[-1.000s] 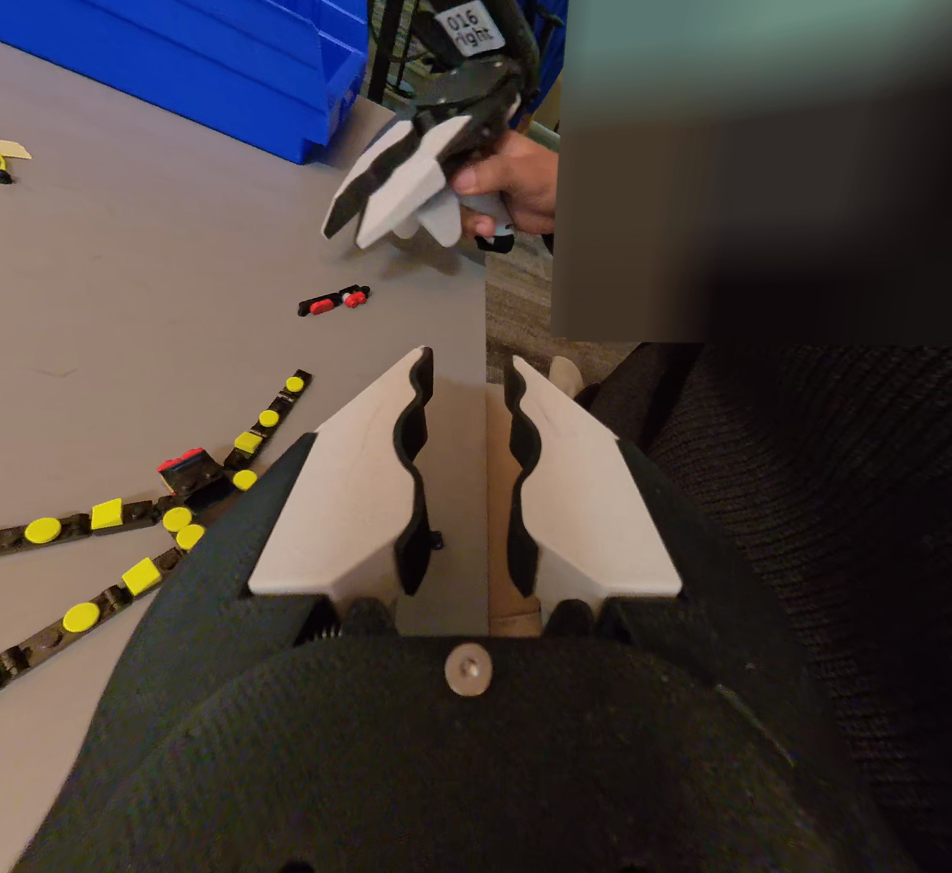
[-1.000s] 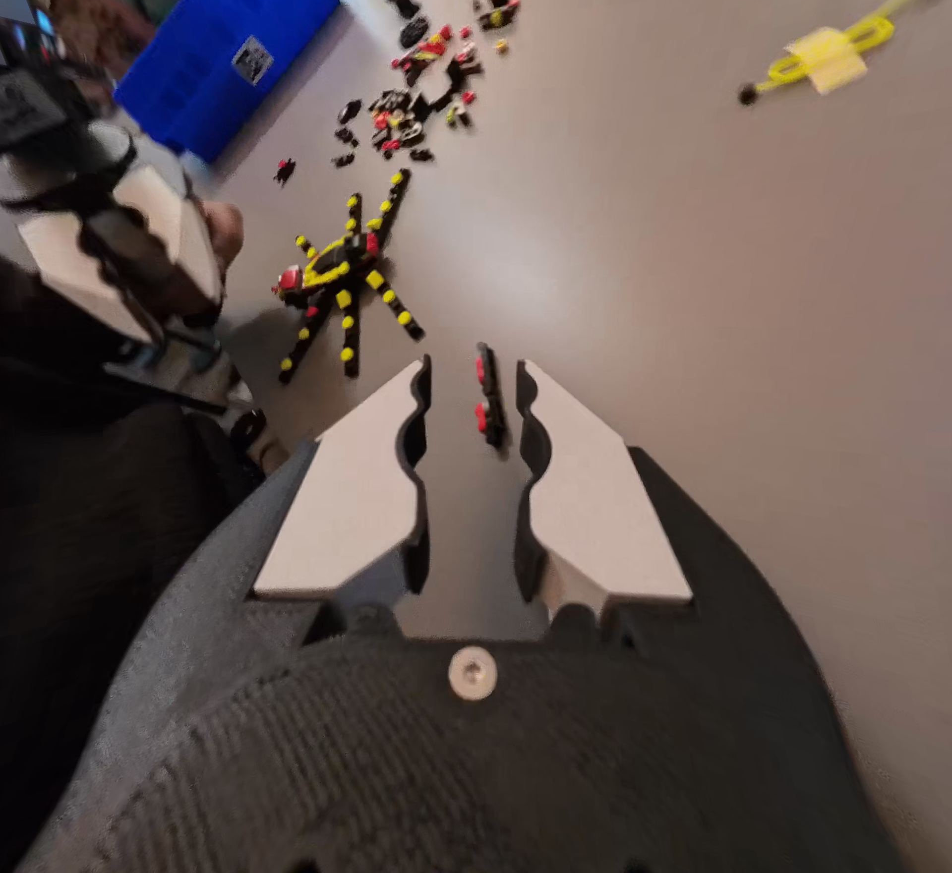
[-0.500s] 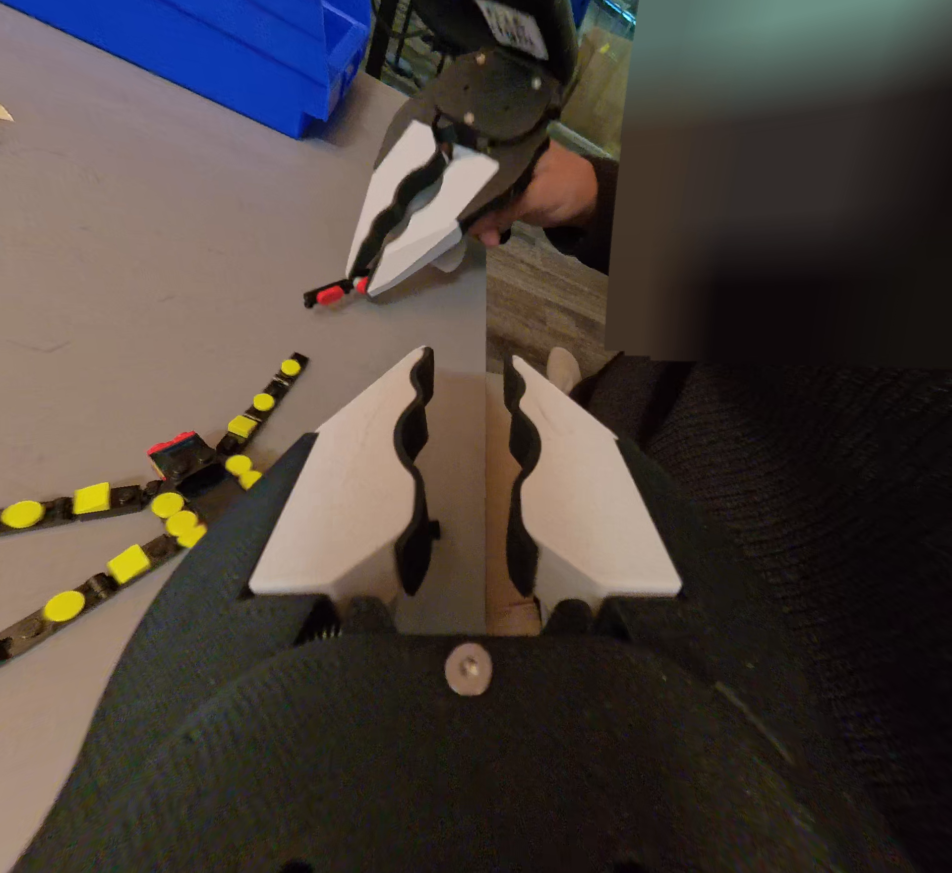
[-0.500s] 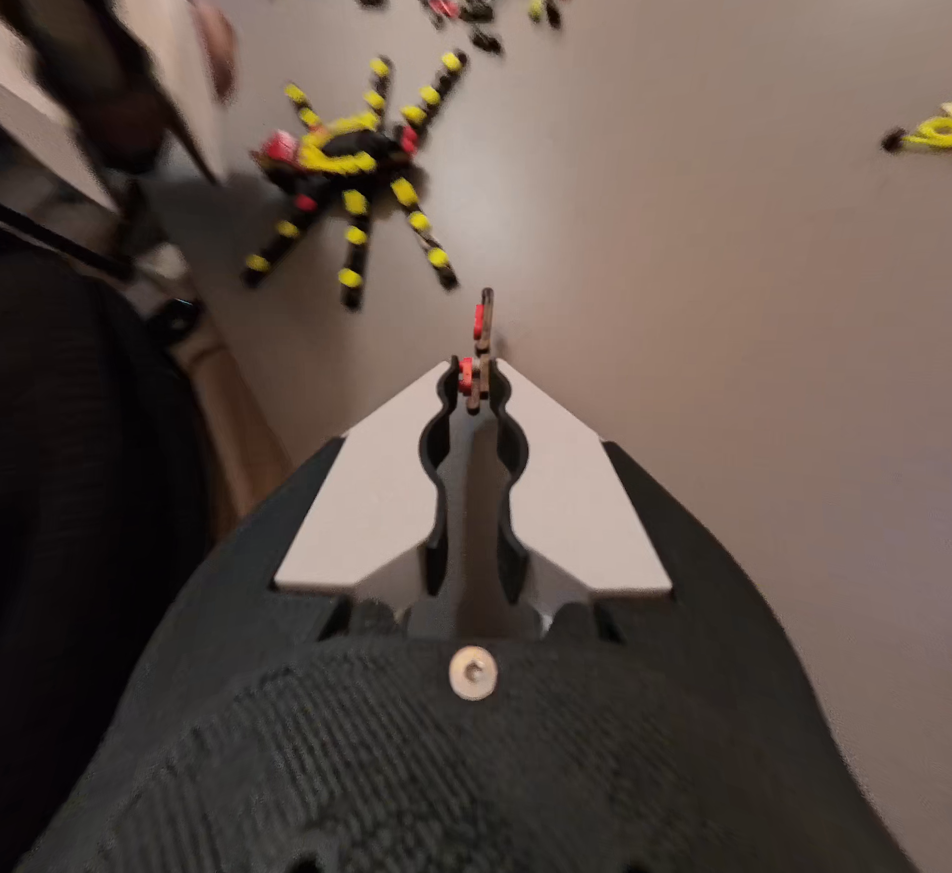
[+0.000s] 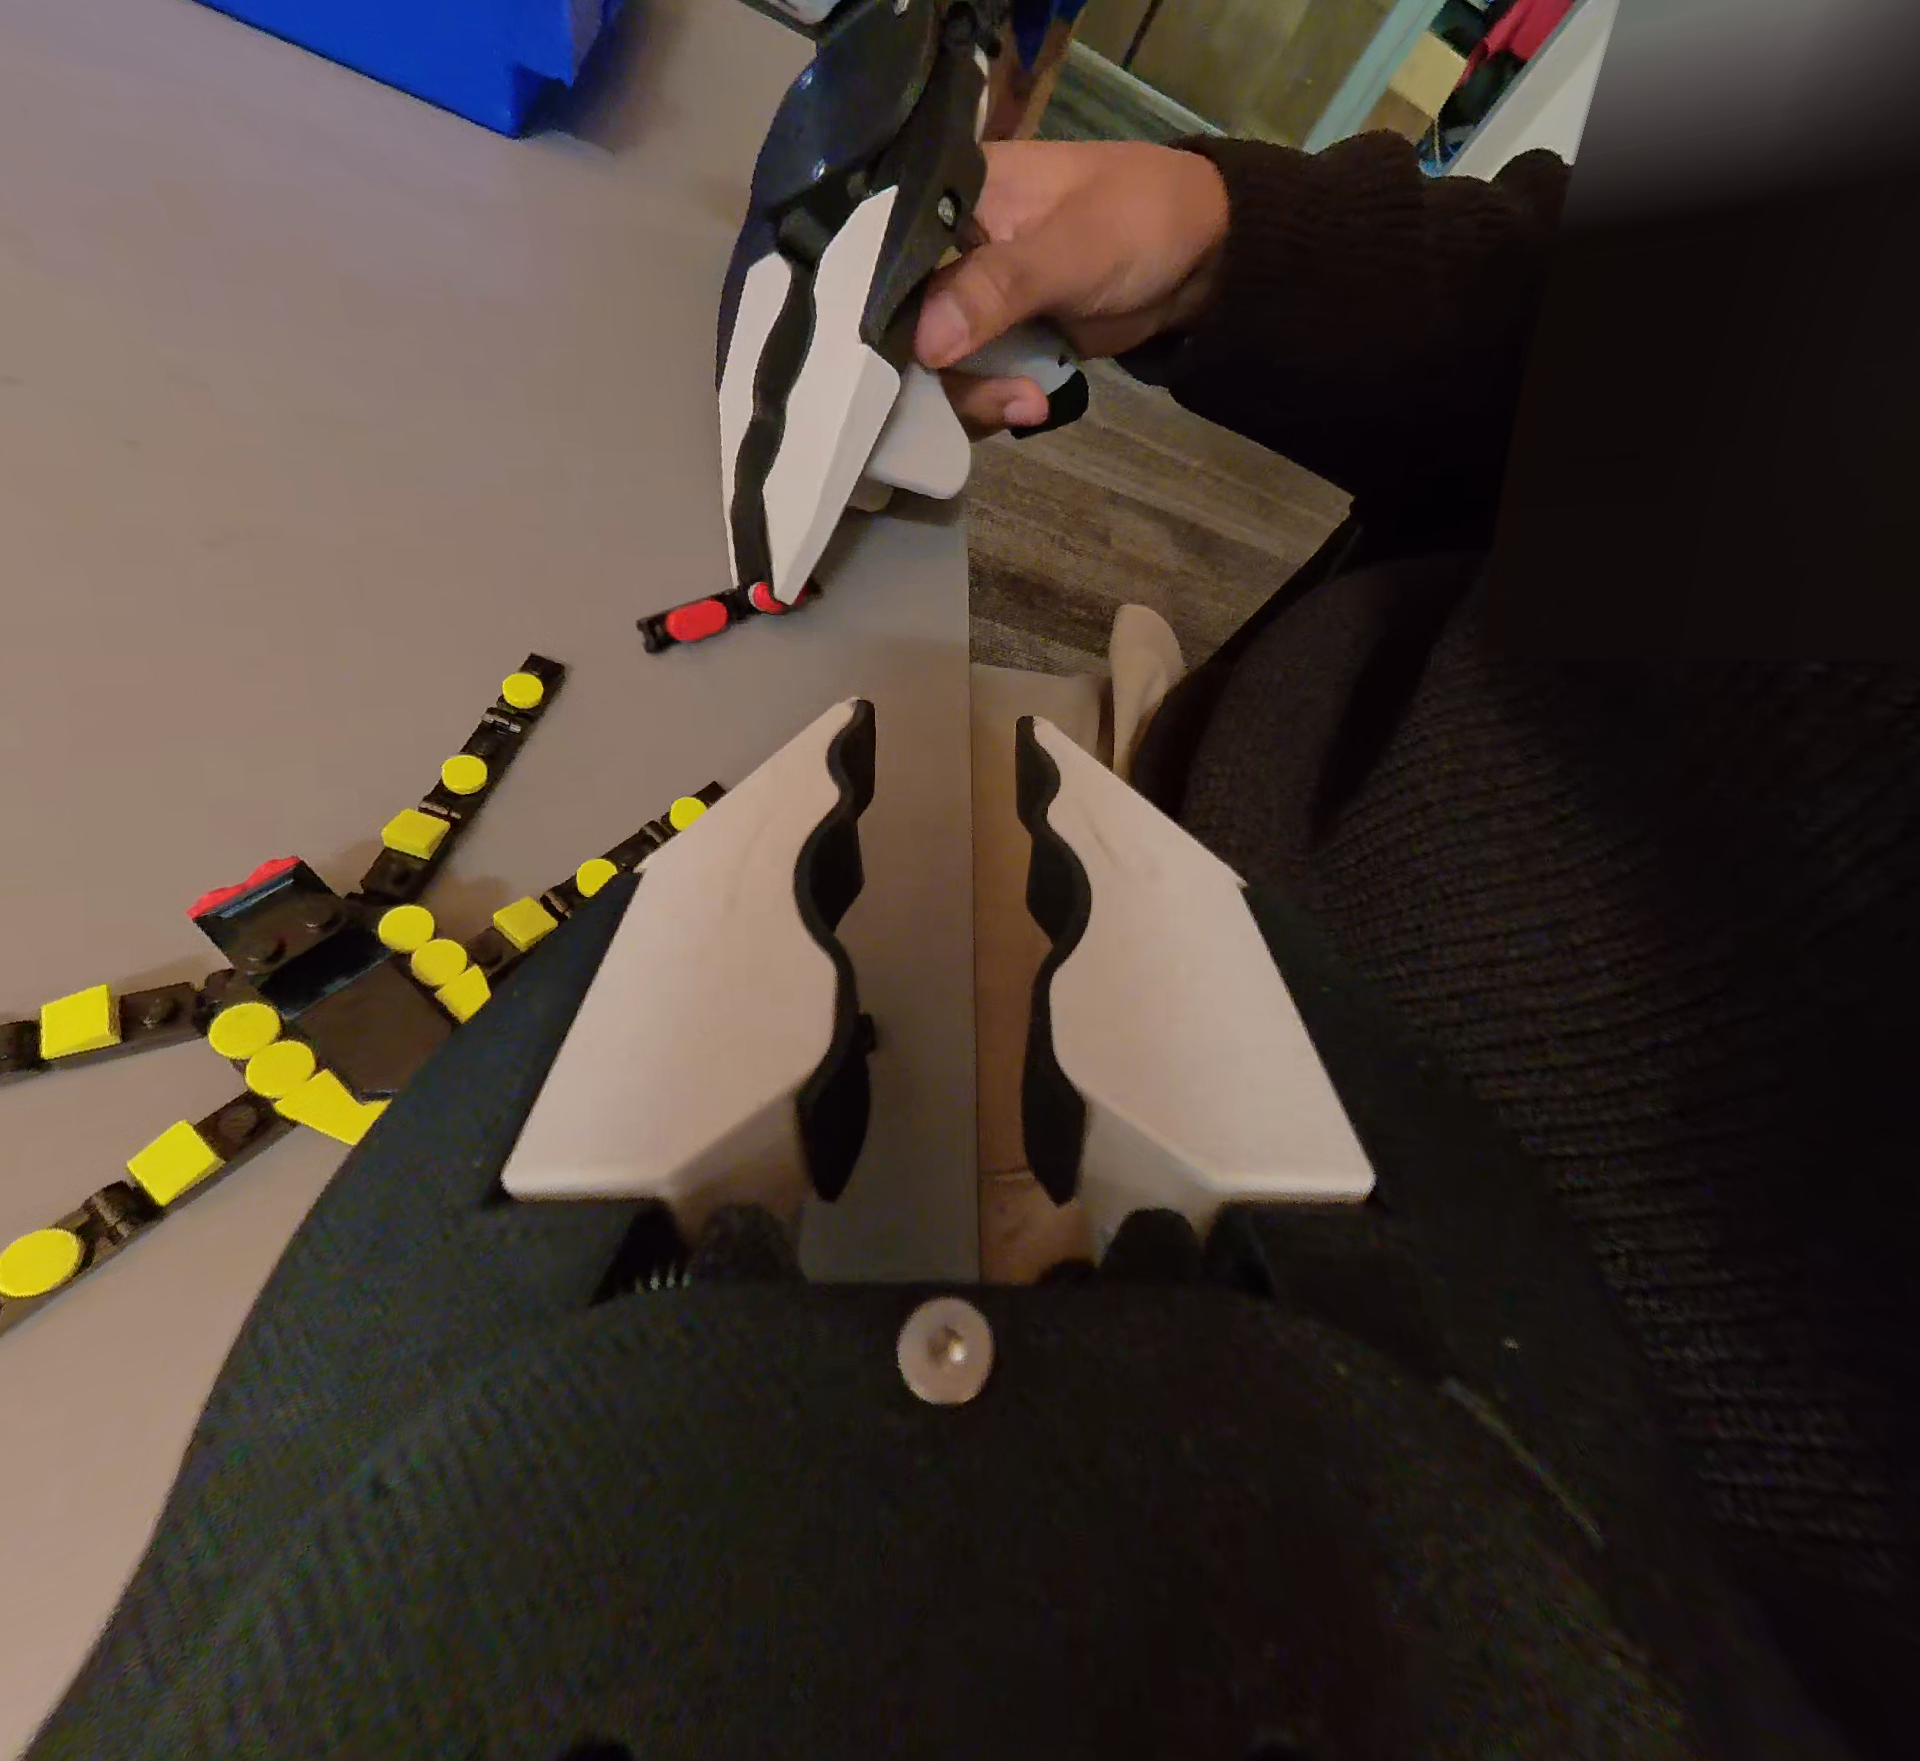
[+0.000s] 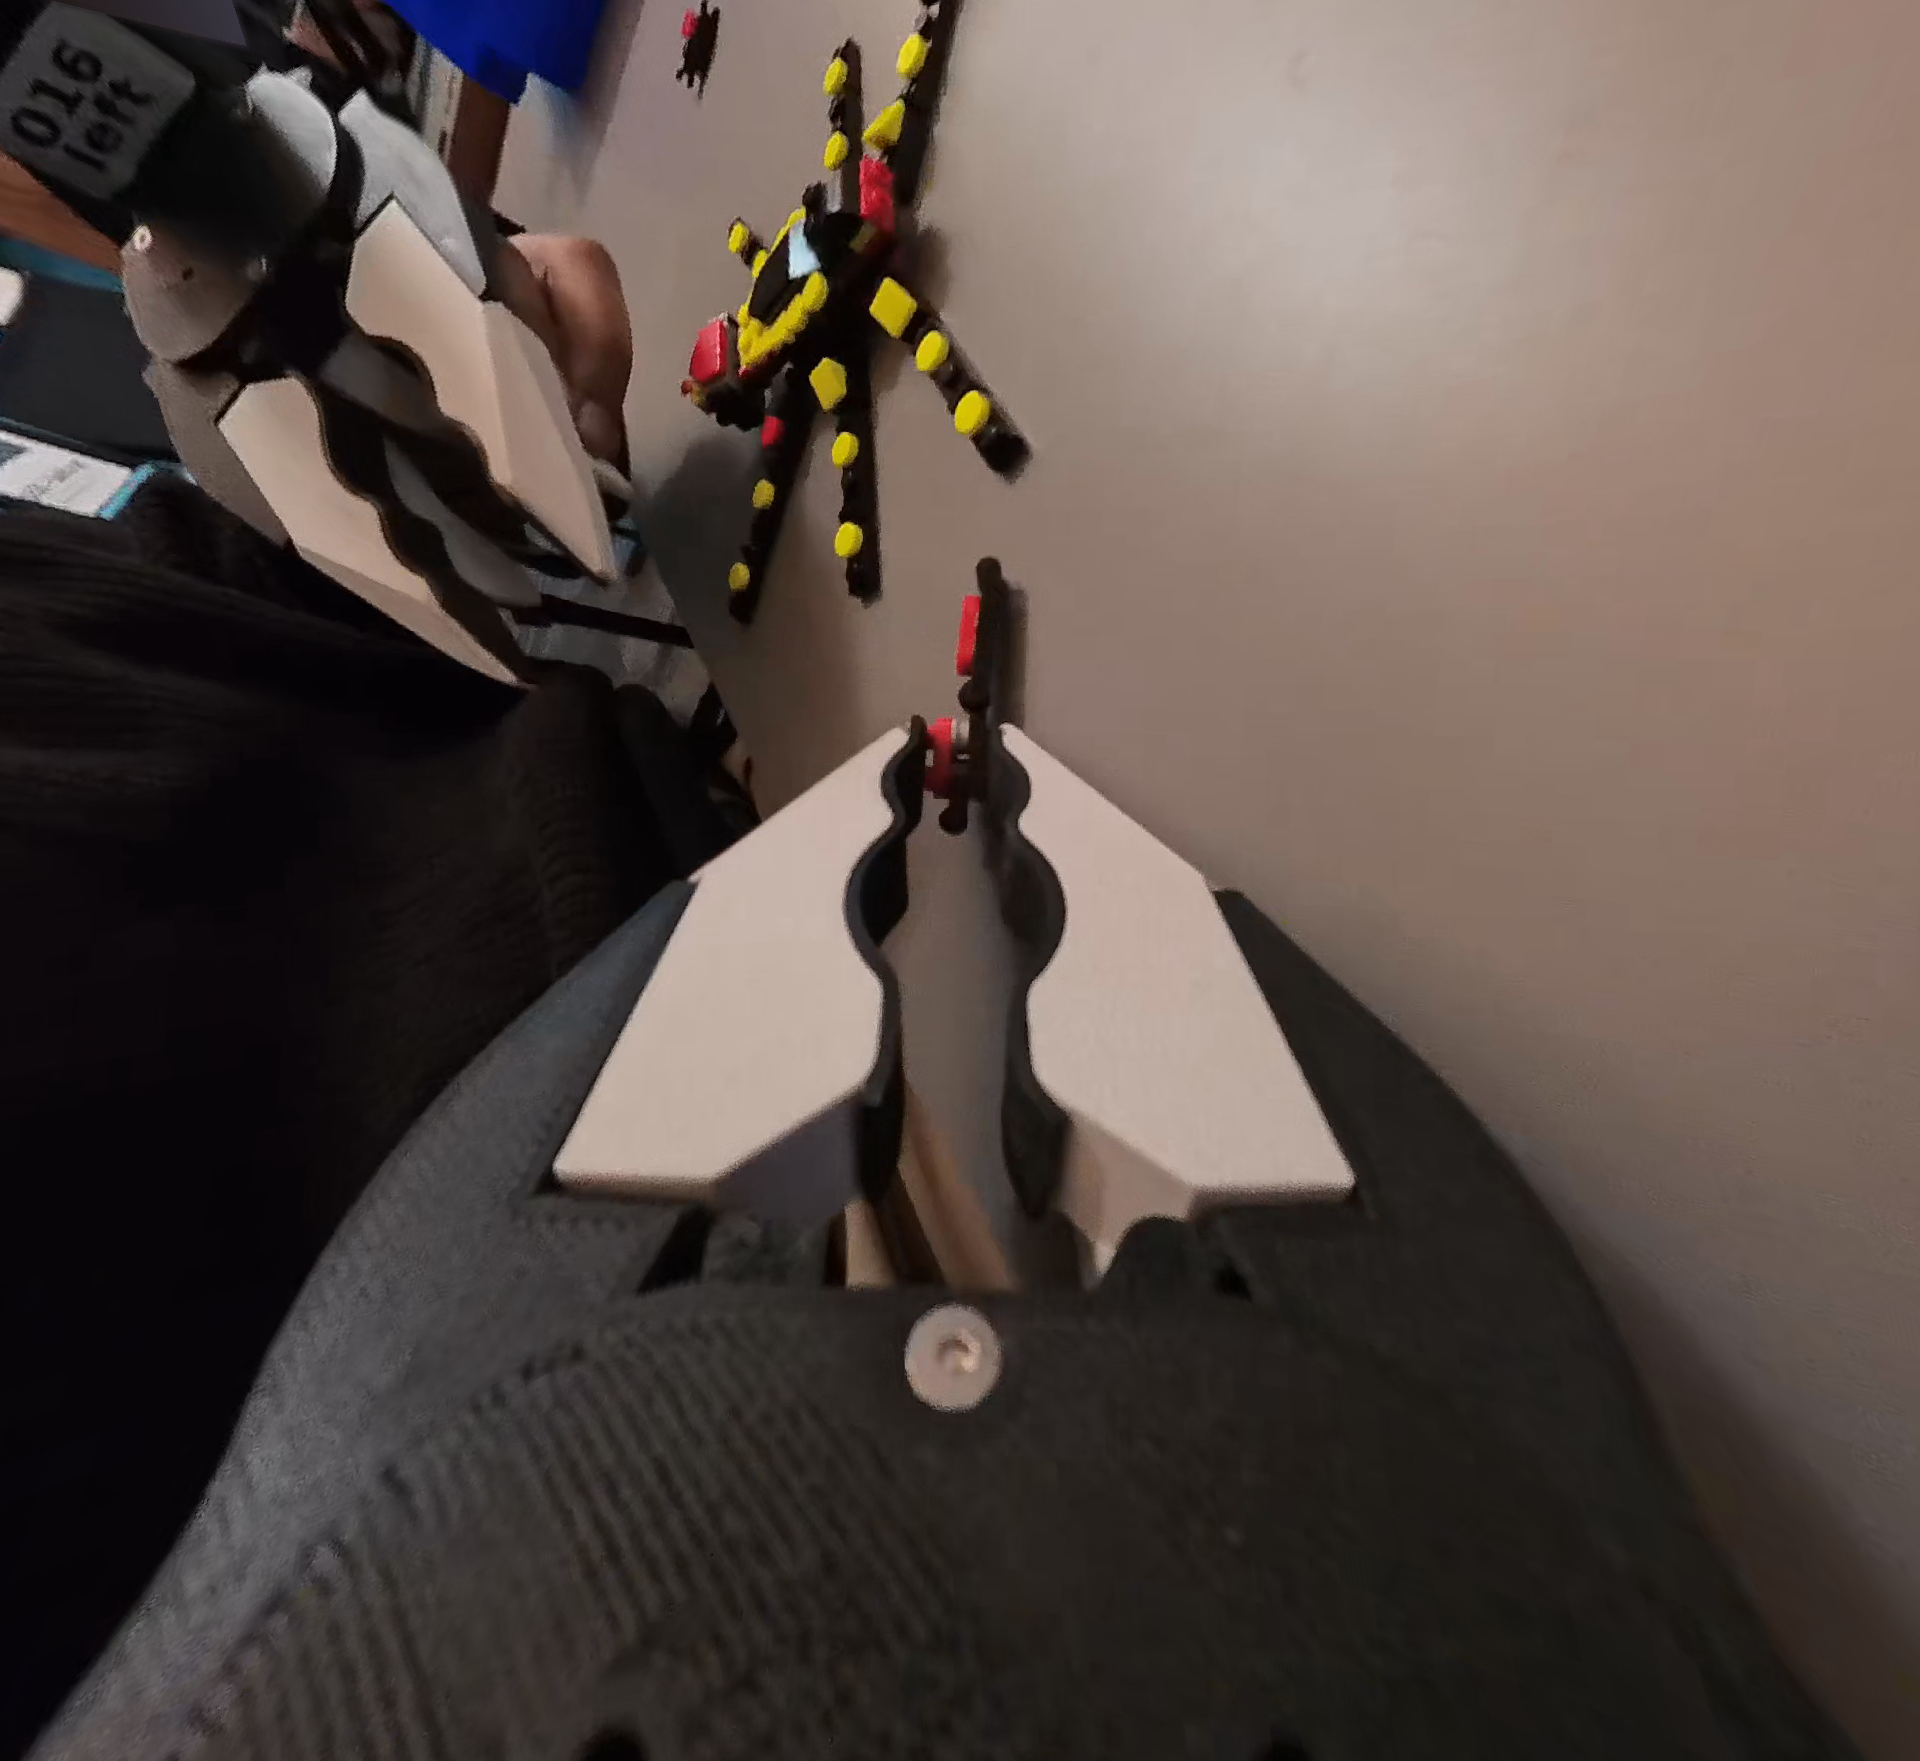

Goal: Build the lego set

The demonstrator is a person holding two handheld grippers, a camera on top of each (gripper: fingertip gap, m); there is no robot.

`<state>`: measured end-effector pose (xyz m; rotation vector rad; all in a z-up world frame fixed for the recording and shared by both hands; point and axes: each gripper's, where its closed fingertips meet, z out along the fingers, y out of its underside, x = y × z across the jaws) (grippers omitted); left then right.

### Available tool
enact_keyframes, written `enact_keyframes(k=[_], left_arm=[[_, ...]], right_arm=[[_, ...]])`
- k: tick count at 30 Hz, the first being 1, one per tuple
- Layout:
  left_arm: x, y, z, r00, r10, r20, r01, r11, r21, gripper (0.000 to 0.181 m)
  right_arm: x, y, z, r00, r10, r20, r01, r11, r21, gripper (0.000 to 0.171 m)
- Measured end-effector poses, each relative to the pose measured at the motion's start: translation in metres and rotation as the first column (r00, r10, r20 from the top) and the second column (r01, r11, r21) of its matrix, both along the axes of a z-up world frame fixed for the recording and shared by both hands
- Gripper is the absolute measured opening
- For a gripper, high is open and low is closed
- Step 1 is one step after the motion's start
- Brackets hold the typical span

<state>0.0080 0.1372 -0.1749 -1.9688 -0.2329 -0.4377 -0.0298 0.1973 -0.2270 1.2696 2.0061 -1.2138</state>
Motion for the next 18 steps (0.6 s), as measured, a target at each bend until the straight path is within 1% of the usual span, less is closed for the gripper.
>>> enact_keyframes(k=[5, 10, 12, 14, 16, 18], left_arm=[[0.002, 0.000, 0.000, 1.000, -0.007, -0.002, 0.007, 1.000, -0.003, 0.026], [0.001, 0.000, 0.000, 1.000, -0.007, -0.002, 0.007, 1.000, -0.002, 0.026], [0.001, 0.000, 0.000, 1.000, -0.007, 0.000, 0.007, 1.000, -0.001, 0.026], [0.001, 0.000, 0.000, 1.000, -0.006, -0.001, 0.006, 1.000, -0.001, 0.026], [0.001, 0.000, 0.000, 1.000, -0.007, -0.002, 0.007, 1.000, -0.001, 0.026], [0.001, 0.000, 0.000, 1.000, -0.006, -0.002, 0.006, 1.000, -0.003, 0.026]], right_arm=[[-0.011, 0.010, 0.001, 0.992, -0.092, 0.082, 0.096, 0.994, -0.055, 0.010], [-0.023, 0.021, 0.001, 0.990, -0.142, 0.010, 0.142, 0.990, -0.006, 0.012], [-0.027, 0.025, 0.001, 0.988, -0.150, -0.039, 0.151, 0.988, 0.030, 0.013], [-0.030, 0.028, 0.007, 0.983, -0.137, -0.119, 0.144, 0.988, 0.055, 0.021], [-0.032, 0.025, 0.020, 0.966, -0.080, -0.248, 0.103, 0.991, 0.082, 0.026], [-0.029, 0.019, 0.031, 0.917, 0.017, -0.398, 0.046, 0.988, 0.149, 0.027]])
